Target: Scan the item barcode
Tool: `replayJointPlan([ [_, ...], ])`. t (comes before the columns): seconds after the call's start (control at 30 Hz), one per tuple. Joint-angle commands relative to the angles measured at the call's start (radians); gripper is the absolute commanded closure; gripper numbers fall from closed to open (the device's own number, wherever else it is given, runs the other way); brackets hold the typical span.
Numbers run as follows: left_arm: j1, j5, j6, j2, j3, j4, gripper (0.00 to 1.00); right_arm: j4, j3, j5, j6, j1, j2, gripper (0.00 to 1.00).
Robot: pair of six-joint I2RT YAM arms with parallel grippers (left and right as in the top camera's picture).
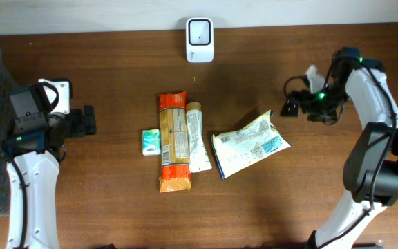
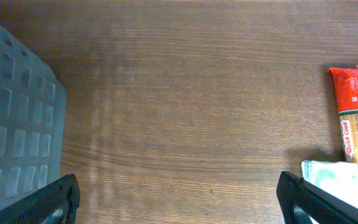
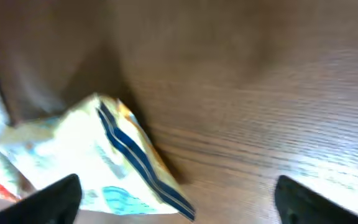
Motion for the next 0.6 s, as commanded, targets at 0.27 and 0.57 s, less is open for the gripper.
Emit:
replayJointPlan([
  [0.27,0.003,0.018,0.009,-0.004,0.018,0.001,0.01,0.049,-0.144,-0.168,-0.294,0.018,0.01,0.01],
  [0.57,0.003,0.018,0.01,-0.004,0.018,0.001,0.01,0.144,-0.246,-0.117,-0.293,0.167,0.013,0.01],
])
